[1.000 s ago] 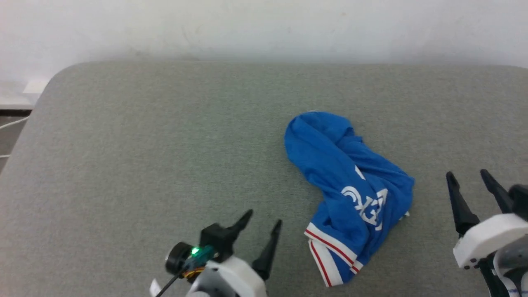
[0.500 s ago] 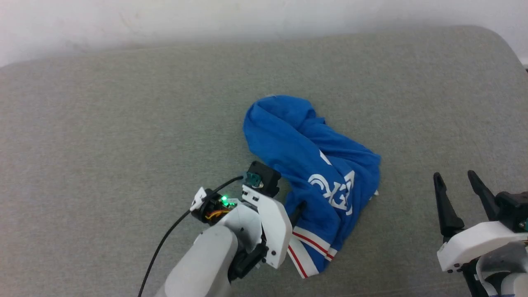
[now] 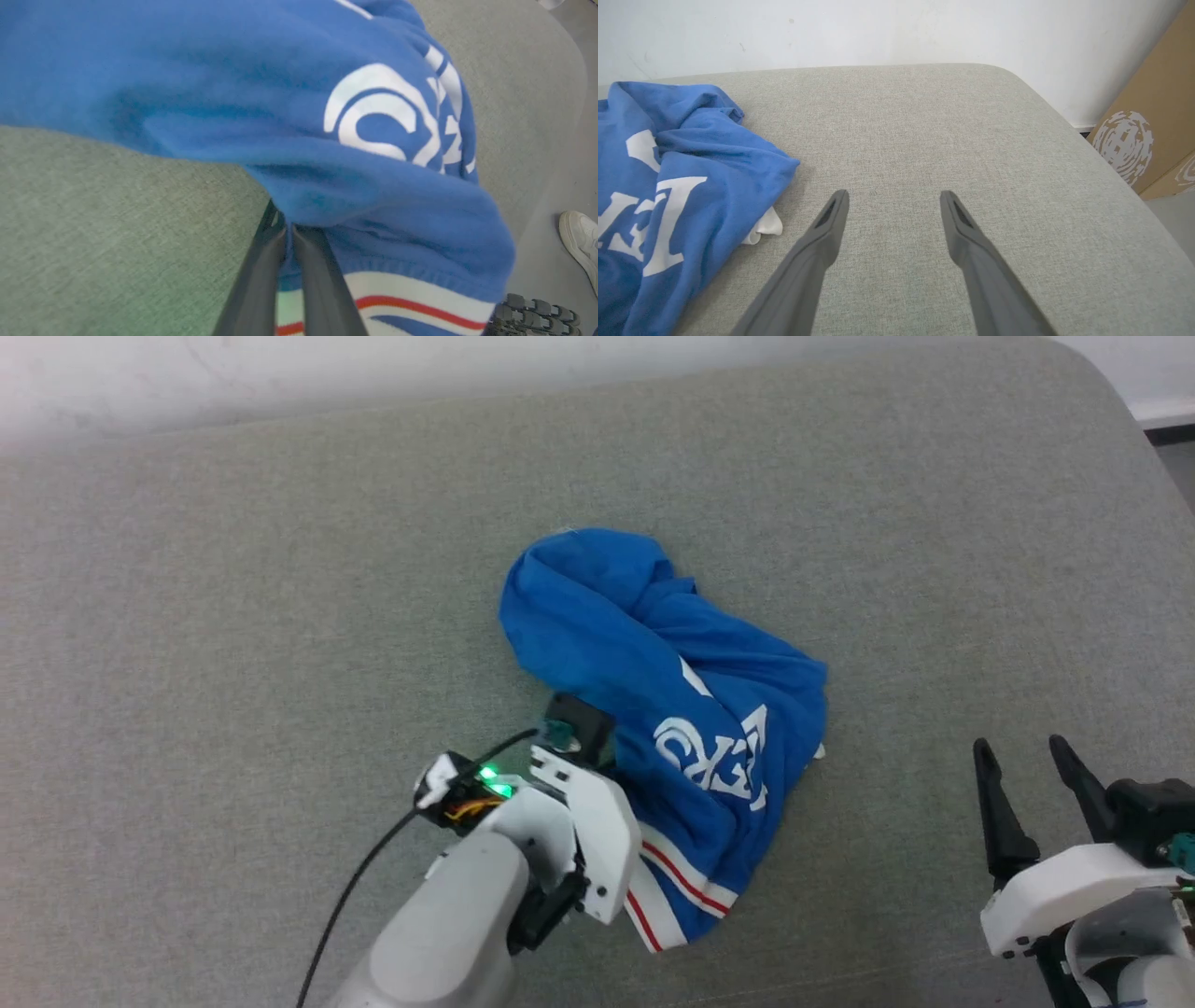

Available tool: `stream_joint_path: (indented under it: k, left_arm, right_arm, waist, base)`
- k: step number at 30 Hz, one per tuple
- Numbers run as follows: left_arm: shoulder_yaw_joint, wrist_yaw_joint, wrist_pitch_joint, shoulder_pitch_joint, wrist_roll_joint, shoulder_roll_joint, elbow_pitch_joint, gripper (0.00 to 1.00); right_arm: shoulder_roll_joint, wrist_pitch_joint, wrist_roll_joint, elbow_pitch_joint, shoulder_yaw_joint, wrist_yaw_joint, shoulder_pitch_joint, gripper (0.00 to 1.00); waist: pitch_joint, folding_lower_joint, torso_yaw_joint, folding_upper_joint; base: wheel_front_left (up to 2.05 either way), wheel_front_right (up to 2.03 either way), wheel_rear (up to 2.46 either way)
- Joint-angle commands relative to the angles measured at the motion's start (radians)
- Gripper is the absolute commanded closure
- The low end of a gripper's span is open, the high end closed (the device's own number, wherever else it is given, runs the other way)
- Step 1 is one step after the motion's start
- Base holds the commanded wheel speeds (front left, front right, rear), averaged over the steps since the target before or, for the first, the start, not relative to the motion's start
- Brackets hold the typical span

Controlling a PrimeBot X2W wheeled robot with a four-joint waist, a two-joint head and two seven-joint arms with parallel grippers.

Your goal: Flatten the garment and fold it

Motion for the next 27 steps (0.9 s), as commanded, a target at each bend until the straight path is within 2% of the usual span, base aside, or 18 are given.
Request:
stream_joint_path:
  k: [1,6,12,15,19,20,21,24,27]
  left_arm:
    - [0.013,0.014,-0.026,0.011,-0.007,0.01,-0.014,1.0]
    - [0.09,0.074,-0.132,0.054,-0.032,0.039,-0.123,1.0]
    - [0.228,0.183,-0.217,0.138,-0.062,0.105,-0.271,1.0]
    - [0.286,0.241,-0.247,0.195,-0.054,0.147,-0.291,1.0]
    - [0.321,0.281,-0.267,0.268,-0.057,0.169,-0.234,1.0]
    - [0.321,0.285,-0.268,0.281,-0.058,0.17,-0.208,0.7]
    - [0.319,0.287,-0.274,0.29,-0.056,0.17,-0.183,0.0]
    - [0.317,0.281,-0.322,0.296,-0.059,0.158,-0.14,0.0]
    - [0.315,0.265,-0.422,0.283,-0.053,0.146,-0.142,0.0]
  right_arm:
    - [0.004,-0.002,-0.008,0.002,-0.004,-0.002,0.003,0.0]
    - [0.001,0.011,-0.017,0.007,-0.005,-0.002,0.026,0.0]
    - [0.002,0.026,-0.017,0.006,0.016,-0.002,0.045,0.0]
    - [0.003,0.031,-0.017,0.005,0.025,-0.002,0.049,0.0]
    - [0.001,0.04,-0.016,0.009,0.032,-0.002,0.056,0.0]
    - [0.0,0.042,-0.015,0.011,0.036,-0.002,0.056,0.0]
    - [-0.002,0.044,-0.014,0.013,0.041,-0.002,0.056,0.0]
    - [-0.006,0.049,-0.011,0.013,0.045,-0.002,0.055,0.0]
    - [-0.015,0.057,-0.005,0.003,0.045,-0.002,0.054,0.0]
  waist:
    - [-0.038,-0.0001,0.037,0.0001]
    - [-0.094,-0.0001,0.104,0.0001]
    - [-0.127,-0.0001,0.166,0.0001]
    - [-0.128,-0.0001,0.182,0.0001]
    - [-0.122,-0.0001,0.198,0.0001]
    - [-0.12,-0.0001,0.2,0.0001]
    - [-0.12,-0.0001,0.202,0.0001]
    - [-0.121,-0.0001,0.209,0.0001]
    - [-0.125,-0.0001,0.225,0.0001]
  base:
    - [0.0,0.0,0.0]
    - [0.0,0.0,0.0]
    - [0.0,0.0,0.0]
    - [0.0,0.0,0.0]
    - [0.0,0.0,0.0]
    - [0.0,0.0,0.0]
    - [0.0,0.0,0.0]
    - [0.0,0.0,0.0]
    - [0.0,0.0,0.0]
